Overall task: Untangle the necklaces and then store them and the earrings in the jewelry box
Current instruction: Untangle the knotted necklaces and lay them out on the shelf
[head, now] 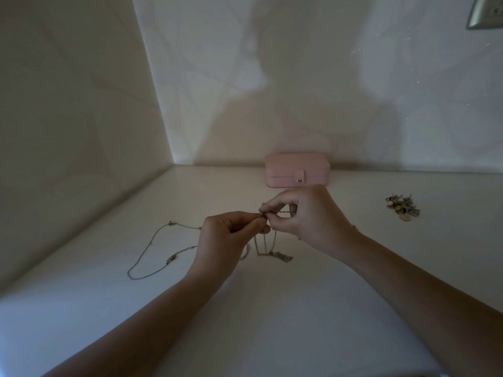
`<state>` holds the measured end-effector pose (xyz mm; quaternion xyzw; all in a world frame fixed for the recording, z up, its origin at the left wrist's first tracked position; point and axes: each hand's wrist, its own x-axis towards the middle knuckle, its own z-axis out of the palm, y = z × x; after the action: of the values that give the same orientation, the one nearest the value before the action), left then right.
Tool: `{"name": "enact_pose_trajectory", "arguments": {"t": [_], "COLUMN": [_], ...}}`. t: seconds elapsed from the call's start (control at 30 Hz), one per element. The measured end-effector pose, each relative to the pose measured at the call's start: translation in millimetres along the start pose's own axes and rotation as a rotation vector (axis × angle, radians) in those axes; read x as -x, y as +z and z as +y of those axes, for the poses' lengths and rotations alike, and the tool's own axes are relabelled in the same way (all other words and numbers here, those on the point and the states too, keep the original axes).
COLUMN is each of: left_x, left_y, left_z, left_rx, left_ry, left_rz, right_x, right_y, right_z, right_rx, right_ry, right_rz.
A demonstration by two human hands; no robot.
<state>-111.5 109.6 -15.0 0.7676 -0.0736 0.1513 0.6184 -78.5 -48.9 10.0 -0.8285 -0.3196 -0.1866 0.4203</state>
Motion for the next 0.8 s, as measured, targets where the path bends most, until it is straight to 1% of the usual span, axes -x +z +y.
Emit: {"name": "enact_pose_trajectory", "arguments": {"t": [0.17, 0.23, 0.3, 0.37, 0.47, 0.53, 0.6, 0.73, 0.8], "left_x": [0.1, -0.5, 0.0, 0.4, -0.7, -1.4, -1.8, -1.0, -1.0], "left_y": [1.1, 0.5, 0.1, -0.6, -1.8, -1.5, -0.9, -1.5, -3.2], "left_z": [1.5, 0.9, 1.1, 0.8, -0.8, -1.5, -2.4, -2.4, 0.0], "left_rx": [-0.024, -0.043, -0.044, -0.014, 0.000, 0.002, 0.002, 0.043, 0.123], "left_ry": [-0.030, -0.023, -0.012, -0.011, -0.027, -0.023, 0.002, 0.006, -0.028], "left_rz": [0.050, 0.072, 0.070, 0.052, 0.036, 0.030, 0.031, 0.050, 0.039], "right_x": [1.5, 0.2, -2.2, -3.2, -4.9, -6.9, -8.6, -10.1, -10.6], "right_y": [4.8, 4.8, 3.2, 2.5, 5.1, 6.1, 5.3, 2.6, 1.3], "right_z": [0.3, -0.1, 1.9, 4.5, 4.6, 2.8, 1.2, 0.8, 2.7], "right_rx": [0.031, -0.019, -0.137, -0.330, -0.624, -0.775, -0.872, -0.987, -0.969], "right_ry": [0.026, 0.092, 0.263, 0.467, 0.662, 0.758, 0.838, 0.925, 0.932], "right_rz": [0.036, 0.025, -0.027, -0.097, -0.158, -0.165, -0.165, -0.136, -0.104]}}
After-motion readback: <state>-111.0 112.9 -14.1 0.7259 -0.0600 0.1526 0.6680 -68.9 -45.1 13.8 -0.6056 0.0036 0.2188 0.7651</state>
